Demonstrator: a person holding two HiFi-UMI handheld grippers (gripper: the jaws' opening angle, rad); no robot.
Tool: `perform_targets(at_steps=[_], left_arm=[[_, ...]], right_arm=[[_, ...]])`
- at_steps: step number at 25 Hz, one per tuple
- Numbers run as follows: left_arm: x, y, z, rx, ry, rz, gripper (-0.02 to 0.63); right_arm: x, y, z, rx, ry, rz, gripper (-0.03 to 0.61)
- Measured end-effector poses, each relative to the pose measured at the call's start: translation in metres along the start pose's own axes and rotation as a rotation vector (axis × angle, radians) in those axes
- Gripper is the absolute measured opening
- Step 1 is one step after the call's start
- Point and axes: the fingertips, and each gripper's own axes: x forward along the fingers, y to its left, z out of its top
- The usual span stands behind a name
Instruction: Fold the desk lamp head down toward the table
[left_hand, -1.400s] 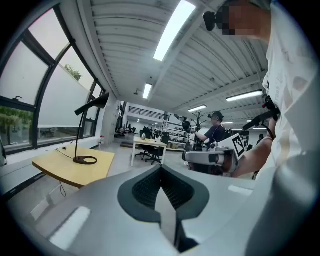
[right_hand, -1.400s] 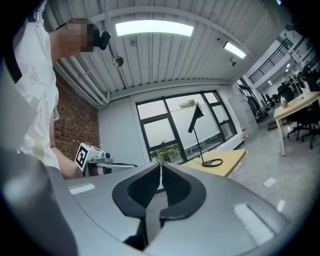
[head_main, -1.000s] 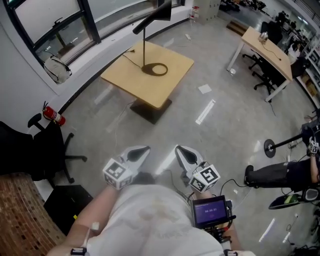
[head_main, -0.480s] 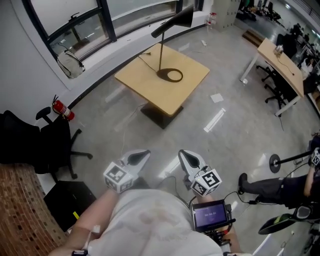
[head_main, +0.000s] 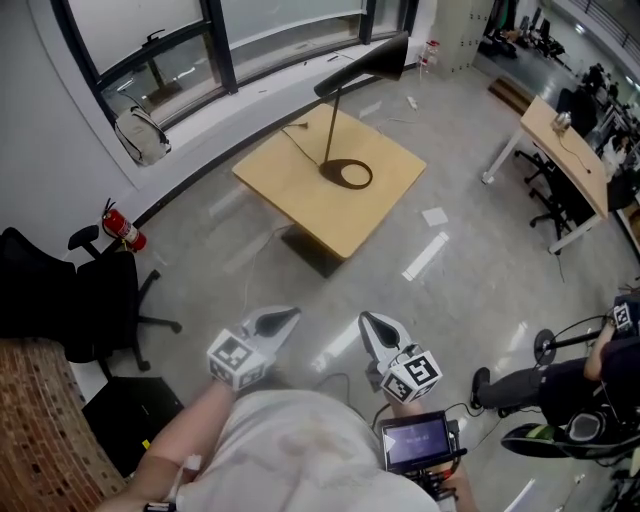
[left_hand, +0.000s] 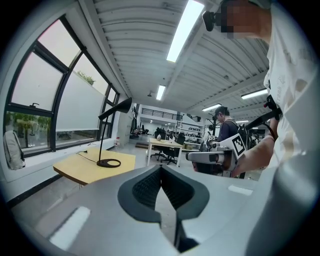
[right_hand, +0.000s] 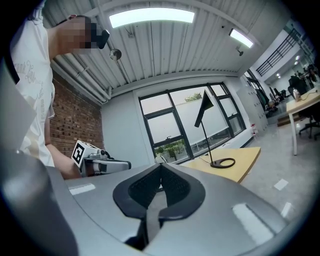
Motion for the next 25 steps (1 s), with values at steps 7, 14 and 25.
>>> perform_targets(at_steps=[7,14,25], left_arm=[[0.017,0.034,0.006,-0.003,0.005,-0.026,0.002],[0.037,0.061,0.018,-0.008,-0.004,-0.075,0.002],[0.041,0.131,0.021,-0.030,-0.012,-0.095,0.002]], right_arm=[[0.026,-0.018,0.005,0.008,-0.012,-0.050,0.012],[0.048,-0.034,0.014,0.002,-0.011,-0.103,0.012],[0.106,-0.044,0.024,-0.014,-0.007,-0.163,0.012]])
